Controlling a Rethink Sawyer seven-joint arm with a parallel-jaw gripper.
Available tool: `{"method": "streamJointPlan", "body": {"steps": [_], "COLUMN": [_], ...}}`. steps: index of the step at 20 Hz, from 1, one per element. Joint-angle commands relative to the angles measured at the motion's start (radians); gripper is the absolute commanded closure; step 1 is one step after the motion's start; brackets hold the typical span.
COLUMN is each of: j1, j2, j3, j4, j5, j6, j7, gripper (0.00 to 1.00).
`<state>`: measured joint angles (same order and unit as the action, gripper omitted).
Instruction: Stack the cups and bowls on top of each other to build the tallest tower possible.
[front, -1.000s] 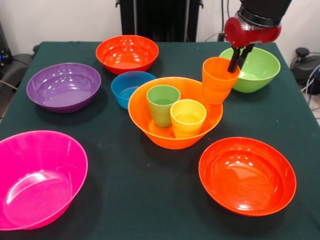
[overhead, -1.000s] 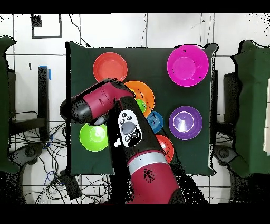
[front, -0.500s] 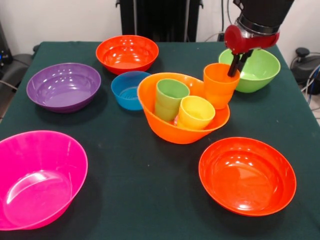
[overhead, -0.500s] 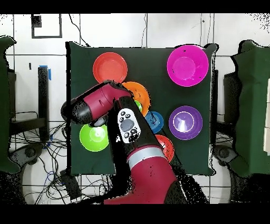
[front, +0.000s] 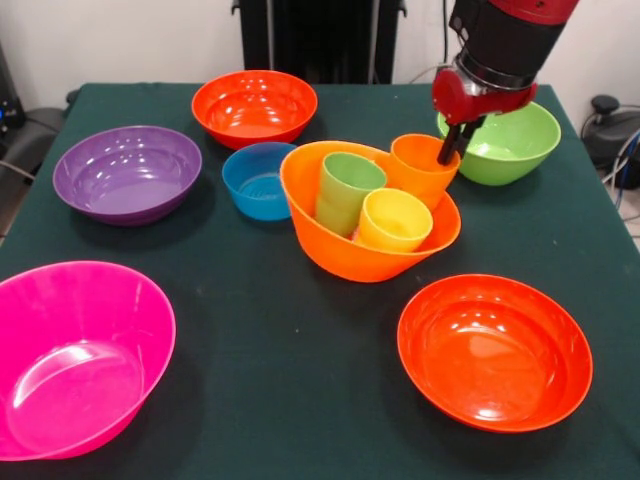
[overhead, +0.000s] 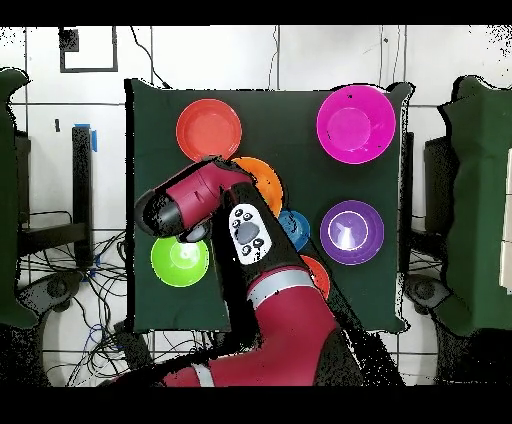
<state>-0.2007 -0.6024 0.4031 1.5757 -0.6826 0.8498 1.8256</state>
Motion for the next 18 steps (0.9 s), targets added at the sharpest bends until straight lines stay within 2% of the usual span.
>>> {"method": "streamJointPlan", "body": {"steps": [1,10,18], "j1": [-0.043,-0.076,-0.089], "j2": [0.022,-0.002,0.019], "j3": [0.079,0.103,0.122], "j4": [-0.002,-0.005,-0.031], "j5": [-0.06,-0.06,-0.076], "j6": [-0.006,0.02,0.035], "j7": [-0.266,-0.286,-0.303], "gripper": [1.0,1.0,1.0]}}
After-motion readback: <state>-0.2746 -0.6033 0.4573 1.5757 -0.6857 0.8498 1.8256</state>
